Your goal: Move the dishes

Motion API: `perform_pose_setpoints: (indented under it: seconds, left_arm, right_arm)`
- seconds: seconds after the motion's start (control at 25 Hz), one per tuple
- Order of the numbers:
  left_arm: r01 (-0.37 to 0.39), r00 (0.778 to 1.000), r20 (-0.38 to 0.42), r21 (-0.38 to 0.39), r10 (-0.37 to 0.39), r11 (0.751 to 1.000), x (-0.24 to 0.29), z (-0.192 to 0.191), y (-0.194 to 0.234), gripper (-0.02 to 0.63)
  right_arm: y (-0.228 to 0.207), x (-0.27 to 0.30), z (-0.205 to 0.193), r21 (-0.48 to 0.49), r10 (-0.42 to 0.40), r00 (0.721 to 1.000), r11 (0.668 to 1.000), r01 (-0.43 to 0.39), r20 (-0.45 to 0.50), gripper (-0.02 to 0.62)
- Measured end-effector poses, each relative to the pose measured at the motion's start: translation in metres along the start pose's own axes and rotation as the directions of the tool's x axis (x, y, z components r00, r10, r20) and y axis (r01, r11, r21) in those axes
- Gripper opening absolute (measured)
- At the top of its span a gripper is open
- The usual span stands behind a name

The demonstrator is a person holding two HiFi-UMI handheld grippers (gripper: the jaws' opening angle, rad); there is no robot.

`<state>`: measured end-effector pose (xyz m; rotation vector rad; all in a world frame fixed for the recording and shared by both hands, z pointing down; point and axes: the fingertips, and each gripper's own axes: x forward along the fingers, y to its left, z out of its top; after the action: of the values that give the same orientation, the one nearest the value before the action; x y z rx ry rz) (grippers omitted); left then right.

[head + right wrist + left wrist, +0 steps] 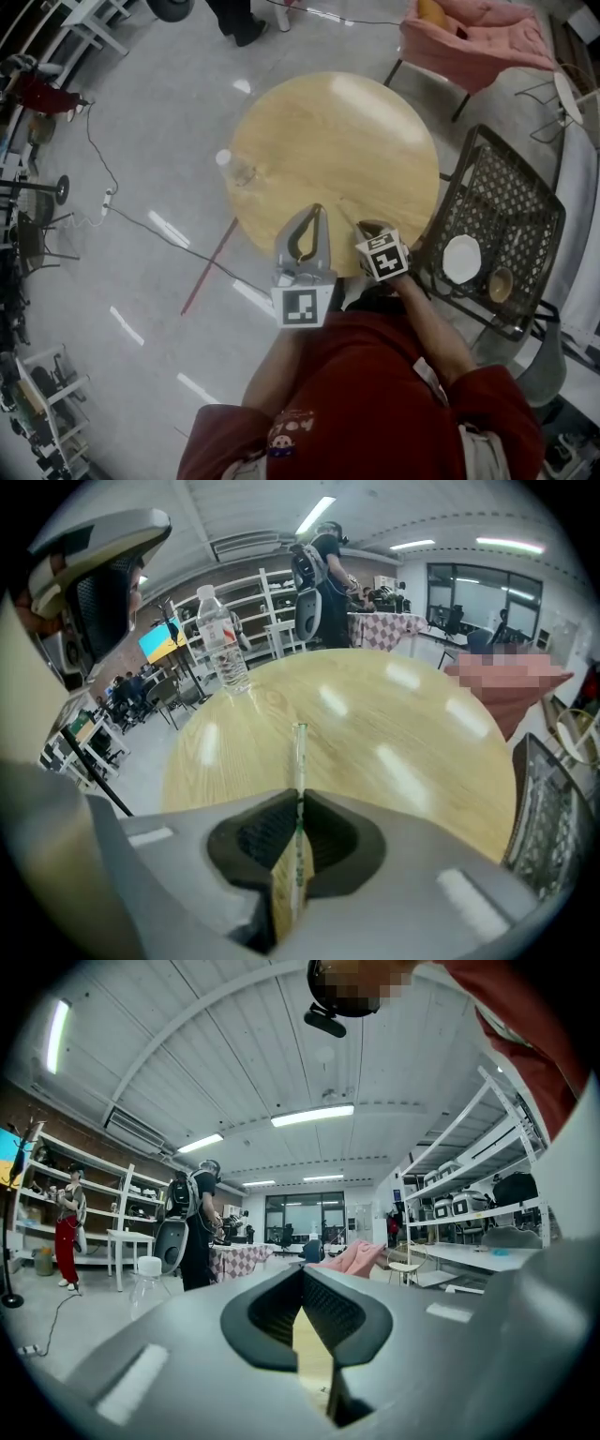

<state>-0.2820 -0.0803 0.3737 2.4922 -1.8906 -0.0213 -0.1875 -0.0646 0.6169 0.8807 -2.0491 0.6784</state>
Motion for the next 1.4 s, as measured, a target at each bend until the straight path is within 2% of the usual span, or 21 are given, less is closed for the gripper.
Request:
perform_pose_setpoints:
  seconds: [0.4, 0.64, 0.84, 1.2, 1.32, 1.4]
  left_arm:
    - [0.074, 0.997, 0.005, 0.01, -0.074, 0.997, 0.019, 0.007, -0.031, 0.008]
    - [0.125, 0.992, 0.009, 0.023, -0.125, 0.992, 0.029, 0.009, -0.058, 0.008]
    - [0.156, 0.988, 0.011, 0.023, -0.156, 0.988, 0.034, 0.01, -0.079, 0.008]
    - [0.231, 0.972, 0.023, 0.033, -0.232, 0.972, 0.043, 0.017, -0.12, 0.007]
    - [0.256, 0.966, 0.018, 0.027, -0.256, 0.966, 0.046, 0.018, -0.135, 0.006]
    - [0.274, 0.961, 0.023, 0.028, -0.274, 0.961, 0.048, 0.019, -0.147, 0.006]
  right_arm:
    - [-0.036, -0.04, 0.019, 0.08, -0.09, 0.987, 0.994, 0.08, 0.13, 0.025]
    - [-0.062, -0.069, 0.023, 0.13, -0.152, 0.967, 0.983, 0.128, 0.202, 0.025]
    - [-0.081, -0.097, 0.03, 0.166, -0.207, 0.939, 0.972, 0.166, 0.274, 0.025]
    - [-0.114, -0.152, 0.033, 0.241, -0.321, 0.846, 0.941, 0.236, 0.426, 0.025]
    - [-0.125, -0.172, 0.03, 0.27, -0.363, 0.798, 0.927, 0.259, 0.48, 0.025]
    - [-0.131, -0.188, 0.029, 0.286, -0.385, 0.757, 0.92, 0.269, 0.528, 0.025]
